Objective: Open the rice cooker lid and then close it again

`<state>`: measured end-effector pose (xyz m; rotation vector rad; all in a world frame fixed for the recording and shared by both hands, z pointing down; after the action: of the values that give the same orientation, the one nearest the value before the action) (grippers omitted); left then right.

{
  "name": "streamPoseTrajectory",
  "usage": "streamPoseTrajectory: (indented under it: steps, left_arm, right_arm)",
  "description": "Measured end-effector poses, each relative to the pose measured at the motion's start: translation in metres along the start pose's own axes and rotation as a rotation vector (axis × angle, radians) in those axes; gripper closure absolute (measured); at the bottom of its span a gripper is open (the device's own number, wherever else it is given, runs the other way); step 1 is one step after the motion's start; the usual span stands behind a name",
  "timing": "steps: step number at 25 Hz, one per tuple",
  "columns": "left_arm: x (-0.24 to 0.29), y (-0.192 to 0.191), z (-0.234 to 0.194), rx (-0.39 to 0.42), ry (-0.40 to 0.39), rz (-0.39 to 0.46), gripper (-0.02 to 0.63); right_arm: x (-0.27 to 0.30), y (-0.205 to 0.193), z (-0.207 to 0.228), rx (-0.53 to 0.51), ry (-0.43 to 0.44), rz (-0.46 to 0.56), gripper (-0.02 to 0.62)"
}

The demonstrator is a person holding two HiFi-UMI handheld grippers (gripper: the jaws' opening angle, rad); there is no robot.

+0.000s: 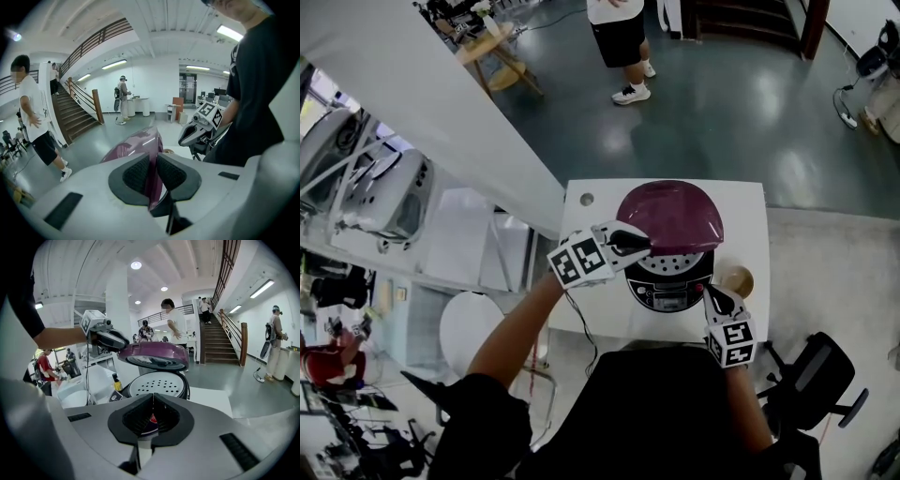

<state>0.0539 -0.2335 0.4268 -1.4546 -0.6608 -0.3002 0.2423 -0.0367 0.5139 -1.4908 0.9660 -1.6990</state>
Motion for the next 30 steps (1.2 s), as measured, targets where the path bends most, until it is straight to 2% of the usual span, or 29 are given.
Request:
streamPoseTrajectory:
  steps: [9,16,23,26,30]
  left_arm:
    - [0.008,-0.012,0.006,-0.024,-0.033,-0.002,0.558]
    - [0.022,-0.021,0.021,0.034,-0.050,-0.072,0.558]
    - [0.033,-0.033,0.028,0.030,-0.076,-0.098,0.560]
    - [0.038,-0.038,0.031,0.044,-0.079,-0.122,0.560]
    - [0.043,-0.046,0.033,0.017,-0.098,-0.117,0.561]
  right_arm:
    - [0.001,-0.007,-0.010,0.009,0.012,-0.016,0.594]
    - [-0.001,-0.019,-0.007,0.123,-0.008,-0.014,0.595]
    - [-0.003,-0.025,-0.004,0.203,0.005,-0.019,0.594]
    - [-0.004,-0.026,-0.003,0.210,0.003,-0.016,0.594]
    - [-0.006,-0.028,-0.007,0.210,0.008,-0.021,0.594]
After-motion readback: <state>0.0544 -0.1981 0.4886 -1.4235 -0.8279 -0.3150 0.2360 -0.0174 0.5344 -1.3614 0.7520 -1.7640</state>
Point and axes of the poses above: the fingertips, and each gripper's own axes: x forward along the fingers, z to its right, y out of its top, the point moved 9 cm from there along -x, backward along the fingers, and after that the axes turned 5 degrees about -y, right-handed, at the moved point
